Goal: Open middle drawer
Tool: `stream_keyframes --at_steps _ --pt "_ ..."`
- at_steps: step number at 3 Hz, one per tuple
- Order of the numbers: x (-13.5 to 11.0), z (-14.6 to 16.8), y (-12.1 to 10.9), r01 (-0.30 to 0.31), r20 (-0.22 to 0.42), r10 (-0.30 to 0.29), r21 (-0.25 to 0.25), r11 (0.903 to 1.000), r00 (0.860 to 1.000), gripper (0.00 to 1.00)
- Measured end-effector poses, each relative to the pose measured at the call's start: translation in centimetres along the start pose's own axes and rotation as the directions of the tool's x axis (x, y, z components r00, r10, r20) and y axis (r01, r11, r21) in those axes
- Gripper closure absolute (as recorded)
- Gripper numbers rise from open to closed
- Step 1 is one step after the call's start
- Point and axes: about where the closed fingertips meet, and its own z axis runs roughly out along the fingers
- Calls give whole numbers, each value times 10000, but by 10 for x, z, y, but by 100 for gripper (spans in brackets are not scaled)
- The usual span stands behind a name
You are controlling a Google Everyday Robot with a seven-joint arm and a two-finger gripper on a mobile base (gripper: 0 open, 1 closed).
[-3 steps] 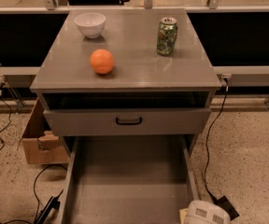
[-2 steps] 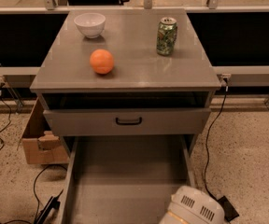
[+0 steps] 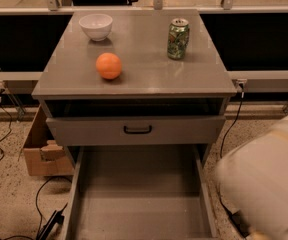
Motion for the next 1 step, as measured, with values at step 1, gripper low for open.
stream_keyframes --at_steps 1 --pt "76 24 -41 -1745 305 1758 -414 9838 9839 0"
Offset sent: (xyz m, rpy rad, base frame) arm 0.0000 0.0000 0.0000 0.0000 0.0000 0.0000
